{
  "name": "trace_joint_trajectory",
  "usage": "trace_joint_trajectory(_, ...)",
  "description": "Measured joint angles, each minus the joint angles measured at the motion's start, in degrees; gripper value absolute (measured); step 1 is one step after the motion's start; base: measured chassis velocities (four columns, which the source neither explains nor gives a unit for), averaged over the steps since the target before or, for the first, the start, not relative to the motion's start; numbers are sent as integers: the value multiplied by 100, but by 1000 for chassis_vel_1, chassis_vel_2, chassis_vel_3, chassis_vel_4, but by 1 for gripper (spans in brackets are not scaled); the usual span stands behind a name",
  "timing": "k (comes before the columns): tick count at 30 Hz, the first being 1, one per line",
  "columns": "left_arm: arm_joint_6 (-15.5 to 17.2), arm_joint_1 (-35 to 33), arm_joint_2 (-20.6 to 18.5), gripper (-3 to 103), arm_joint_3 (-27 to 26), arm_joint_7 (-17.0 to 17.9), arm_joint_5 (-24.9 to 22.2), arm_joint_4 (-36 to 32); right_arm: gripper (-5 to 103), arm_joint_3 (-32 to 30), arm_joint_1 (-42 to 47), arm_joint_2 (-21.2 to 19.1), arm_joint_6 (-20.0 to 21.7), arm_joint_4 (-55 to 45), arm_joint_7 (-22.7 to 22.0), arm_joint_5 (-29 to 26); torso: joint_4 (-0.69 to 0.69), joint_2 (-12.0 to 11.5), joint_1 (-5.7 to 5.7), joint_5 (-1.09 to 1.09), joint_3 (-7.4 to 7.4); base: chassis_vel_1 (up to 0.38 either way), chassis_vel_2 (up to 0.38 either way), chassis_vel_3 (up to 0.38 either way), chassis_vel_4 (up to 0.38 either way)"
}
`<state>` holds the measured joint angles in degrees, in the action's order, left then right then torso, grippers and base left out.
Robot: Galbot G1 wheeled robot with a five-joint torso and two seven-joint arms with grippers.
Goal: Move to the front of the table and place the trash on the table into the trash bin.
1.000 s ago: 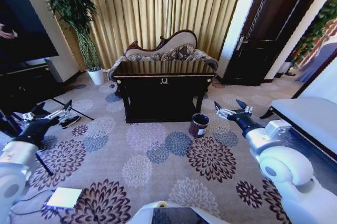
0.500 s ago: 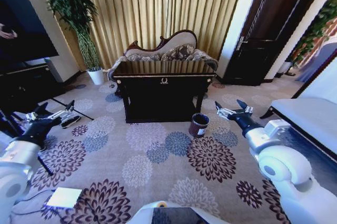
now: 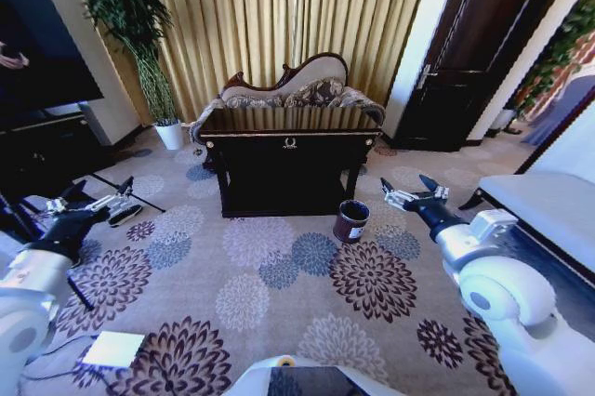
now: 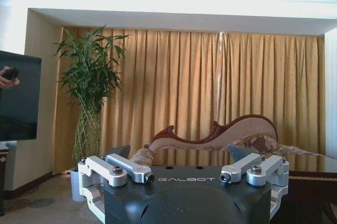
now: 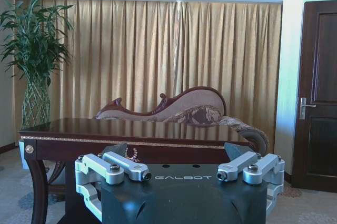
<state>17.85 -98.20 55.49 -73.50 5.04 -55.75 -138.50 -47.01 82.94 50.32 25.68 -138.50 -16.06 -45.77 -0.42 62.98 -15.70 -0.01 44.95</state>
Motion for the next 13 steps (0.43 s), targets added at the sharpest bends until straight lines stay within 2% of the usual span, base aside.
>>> trace_joint_trajectory(13,72,5,-14,100,-63,7,7,-31,100,32,-30,8,0,-4,-9,-2,0,0,0,0,0,0,0,0,0)
